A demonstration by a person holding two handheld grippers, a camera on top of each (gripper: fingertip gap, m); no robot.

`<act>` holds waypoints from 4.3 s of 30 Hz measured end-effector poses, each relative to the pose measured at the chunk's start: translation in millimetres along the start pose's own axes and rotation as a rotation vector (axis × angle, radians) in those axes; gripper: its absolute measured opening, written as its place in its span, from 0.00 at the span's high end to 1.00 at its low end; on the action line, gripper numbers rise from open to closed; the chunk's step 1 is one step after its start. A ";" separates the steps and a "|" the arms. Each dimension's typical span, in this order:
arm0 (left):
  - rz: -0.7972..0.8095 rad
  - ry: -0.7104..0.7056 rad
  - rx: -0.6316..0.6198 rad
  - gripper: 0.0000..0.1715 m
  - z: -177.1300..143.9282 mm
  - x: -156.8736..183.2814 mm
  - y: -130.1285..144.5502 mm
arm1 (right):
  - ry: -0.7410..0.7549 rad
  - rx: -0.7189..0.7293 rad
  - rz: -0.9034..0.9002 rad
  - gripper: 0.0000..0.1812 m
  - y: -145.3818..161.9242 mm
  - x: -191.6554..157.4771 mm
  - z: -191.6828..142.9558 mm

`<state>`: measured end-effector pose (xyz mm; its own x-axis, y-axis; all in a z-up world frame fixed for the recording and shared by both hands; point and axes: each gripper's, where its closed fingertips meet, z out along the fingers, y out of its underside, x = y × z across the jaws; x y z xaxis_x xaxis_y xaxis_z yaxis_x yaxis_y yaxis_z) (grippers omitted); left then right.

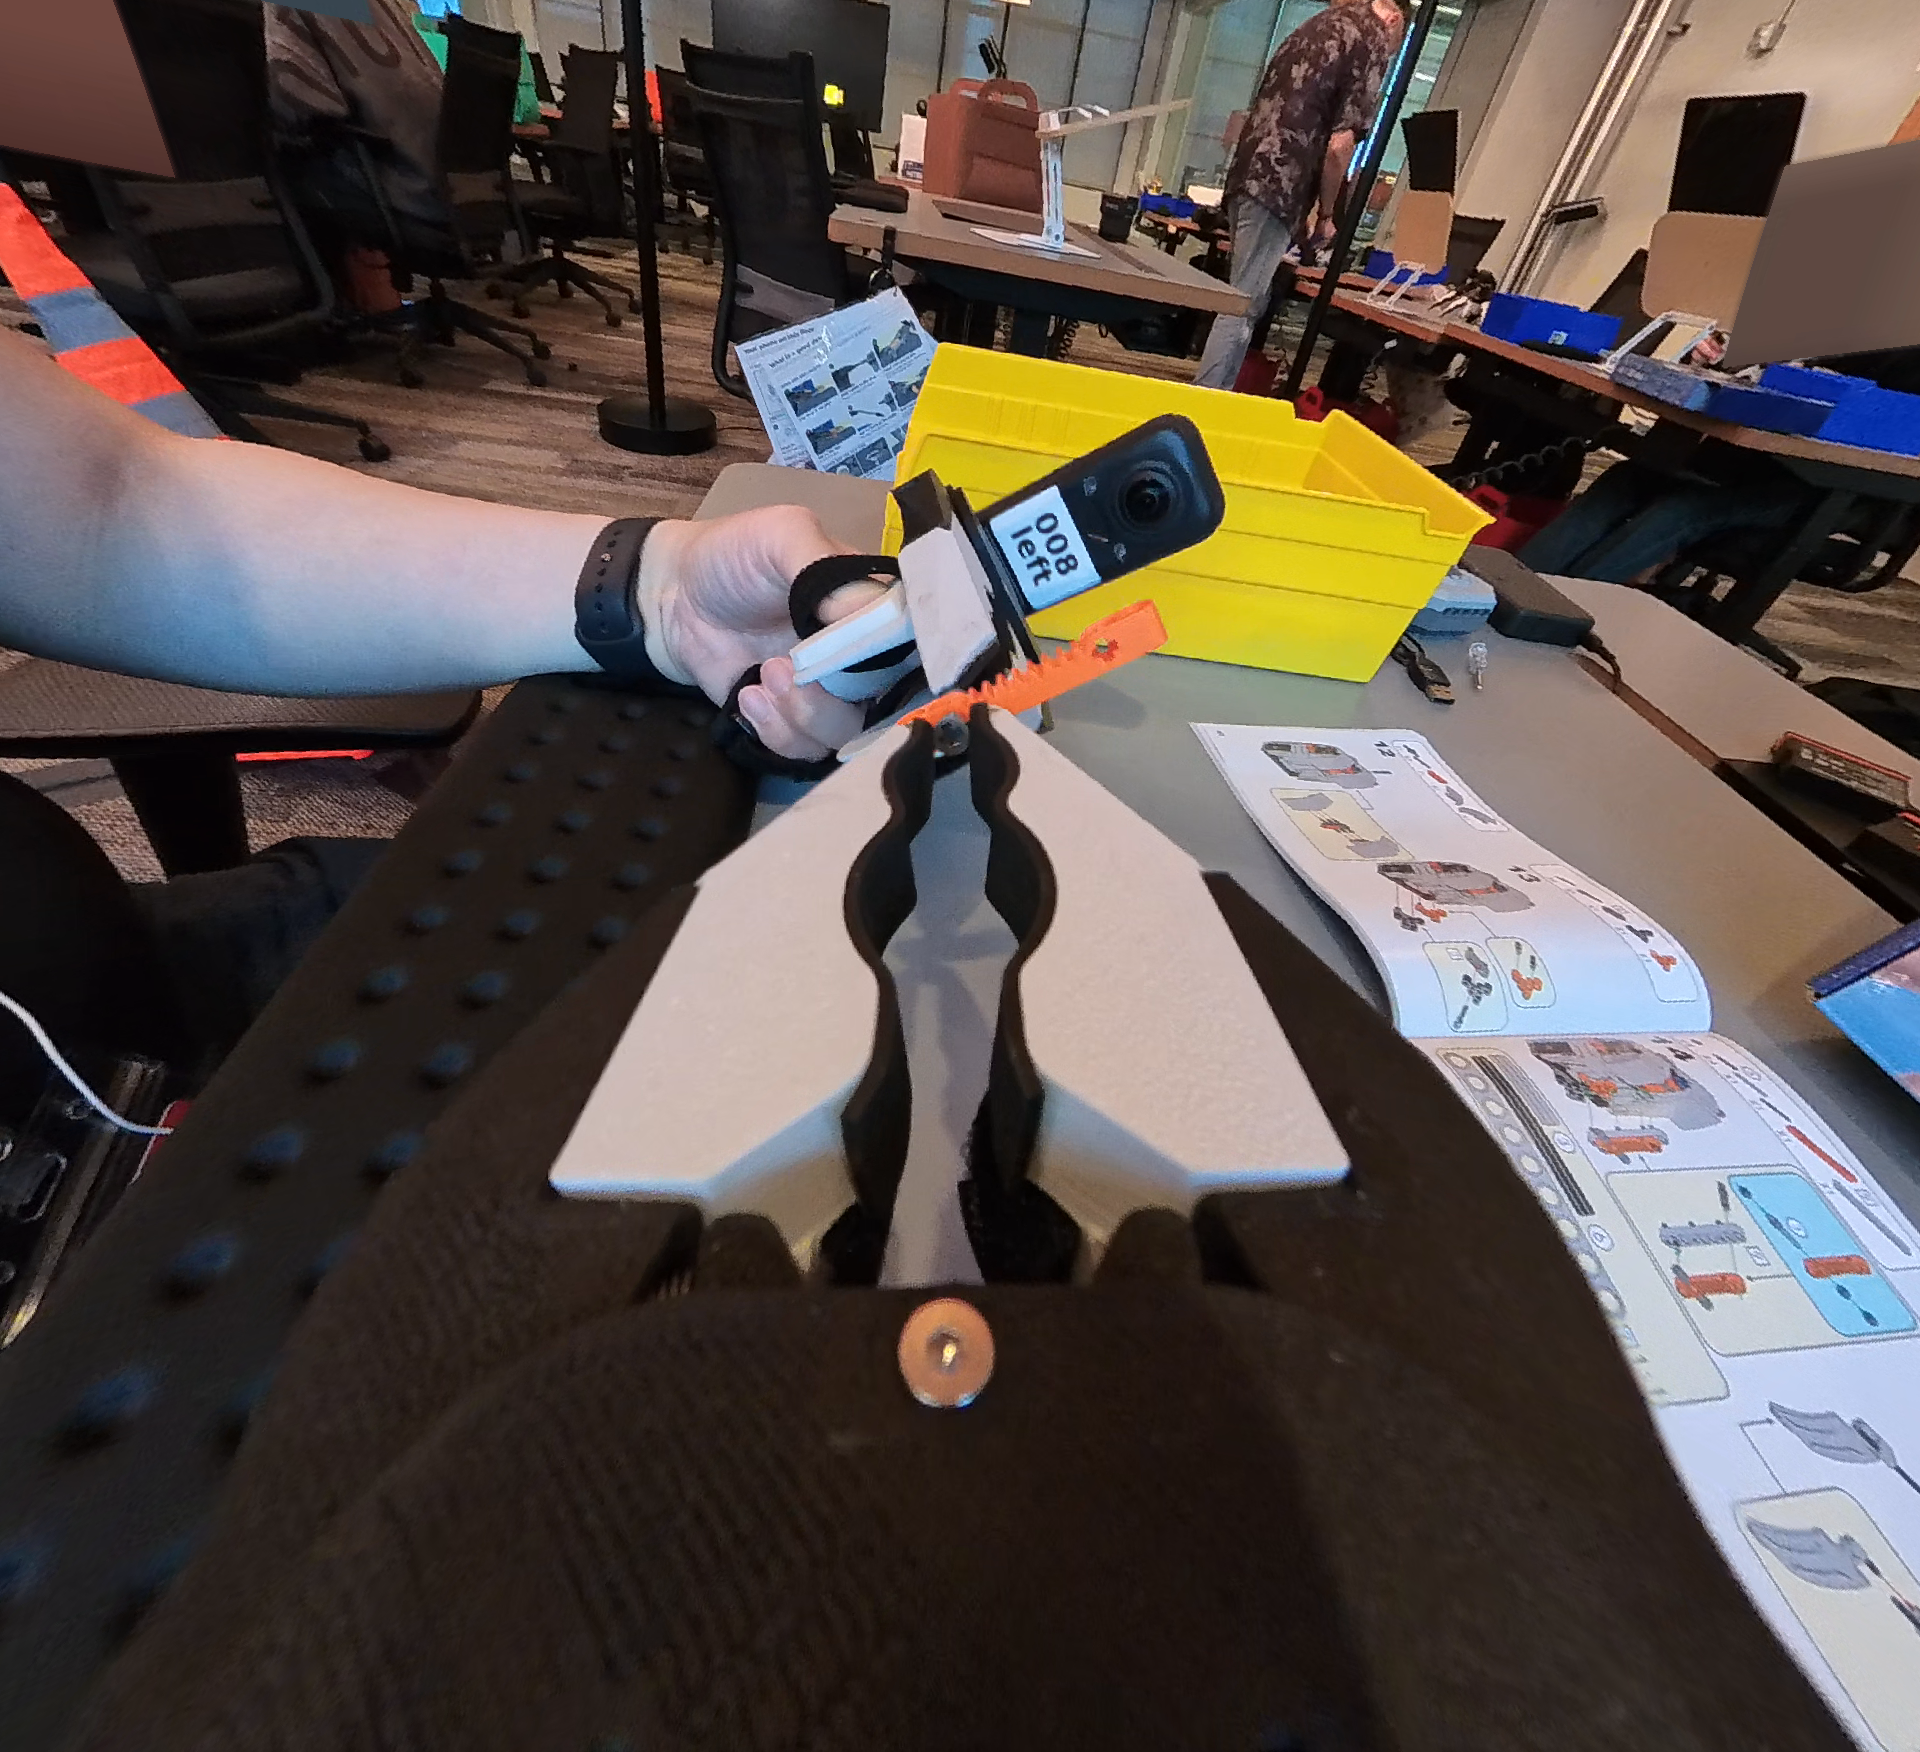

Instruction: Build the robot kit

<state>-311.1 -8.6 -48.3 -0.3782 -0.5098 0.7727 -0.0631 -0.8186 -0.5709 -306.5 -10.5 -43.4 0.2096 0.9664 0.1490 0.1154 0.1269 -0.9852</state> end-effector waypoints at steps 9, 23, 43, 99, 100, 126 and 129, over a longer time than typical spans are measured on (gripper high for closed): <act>0.001 0.034 -0.004 1.00 0.6 5.3 0.8 | -0.026 0.038 0.006 0.97 -4.4 -4.3 3.6; 0.014 -0.028 0.004 1.00 0.2 -2.5 -1.4 | -0.004 0.014 0.036 0.97 1.7 3.1 4.4; 0.054 -0.108 -0.003 1.00 -1.0 -10.4 -1.3 | 0.001 -0.044 0.047 0.99 9.5 8.6 -0.1; 0.215 -0.297 -0.030 0.86 0.6 -26.9 -4.5 | -0.137 0.003 0.721 0.98 22.4 30.3 -6.4; 0.265 -0.355 0.001 0.87 -5.6 -29.1 -10.7 | -0.133 0.013 0.734 0.98 21.7 32.4 -8.4; 1.131 -2.319 -1.283 0.75 -155.8 -13.5 -115.8 | -0.011 0.026 0.779 0.98 29.7 60.2 -27.9; 1.130 -2.310 -1.314 0.75 -153.9 -18.1 -111.7 | -0.003 0.015 0.779 0.98 31.9 60.9 -27.5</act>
<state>-439.3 132.8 -41.2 0.0229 -0.3415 -0.9396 -0.9267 -0.3600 0.1083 -263.4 46.3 -63.5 0.2220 0.7788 -0.5867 -0.0775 -0.5857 -0.8068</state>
